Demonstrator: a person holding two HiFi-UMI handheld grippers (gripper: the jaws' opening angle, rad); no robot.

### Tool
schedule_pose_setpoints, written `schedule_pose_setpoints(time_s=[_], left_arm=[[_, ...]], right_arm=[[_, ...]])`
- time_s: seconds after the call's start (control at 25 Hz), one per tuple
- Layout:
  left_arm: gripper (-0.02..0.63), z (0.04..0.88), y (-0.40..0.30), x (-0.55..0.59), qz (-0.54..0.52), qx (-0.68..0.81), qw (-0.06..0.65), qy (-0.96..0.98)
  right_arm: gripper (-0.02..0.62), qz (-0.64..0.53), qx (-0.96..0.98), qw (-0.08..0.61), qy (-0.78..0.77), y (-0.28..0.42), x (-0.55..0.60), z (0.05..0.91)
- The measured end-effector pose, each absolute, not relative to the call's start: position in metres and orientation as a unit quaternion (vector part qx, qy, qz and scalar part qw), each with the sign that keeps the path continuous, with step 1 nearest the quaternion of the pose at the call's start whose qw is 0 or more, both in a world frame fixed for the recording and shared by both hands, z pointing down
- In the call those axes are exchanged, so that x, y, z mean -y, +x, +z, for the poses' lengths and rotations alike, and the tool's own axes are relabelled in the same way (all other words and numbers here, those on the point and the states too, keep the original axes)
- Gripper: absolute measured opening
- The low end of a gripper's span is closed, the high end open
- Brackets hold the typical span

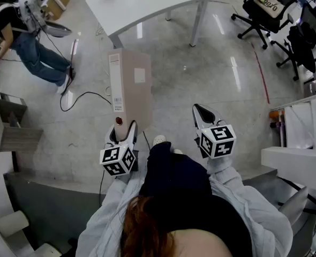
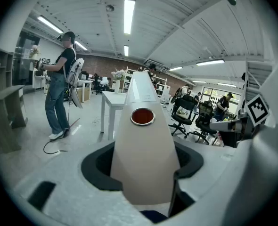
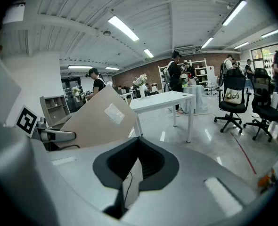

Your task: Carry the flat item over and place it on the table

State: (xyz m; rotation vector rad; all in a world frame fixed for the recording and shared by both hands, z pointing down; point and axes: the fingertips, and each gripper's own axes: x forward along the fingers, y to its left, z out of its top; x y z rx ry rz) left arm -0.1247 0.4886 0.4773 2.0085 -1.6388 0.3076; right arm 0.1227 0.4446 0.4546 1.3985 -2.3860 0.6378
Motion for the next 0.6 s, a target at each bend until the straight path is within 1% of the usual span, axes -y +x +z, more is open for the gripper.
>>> schedule_pose_setpoints(time_s=[0.2, 0.4, 0.6], left_arm=[[0.265, 0.468, -0.13, -0.497, 0.123, 0.595, 0.262, 0.749], [0.265, 0.465, -0.114, -0.513, 0.111, 0.595, 0.261, 0.752], [0.265, 0.461, -0.106, -0.525, 0.098, 0.607, 0.277, 0.738]], right_arm=[[0.009, 0.224, 0.829, 0.139, 0.493, 0.116, -0.457, 0.438], [0.009, 0.232, 0.819, 0.124, 0.51, 0.139, -0.472, 0.44], [0.009, 0.244, 0.823, 0.122, 0.499, 0.148, -0.478, 0.444]])
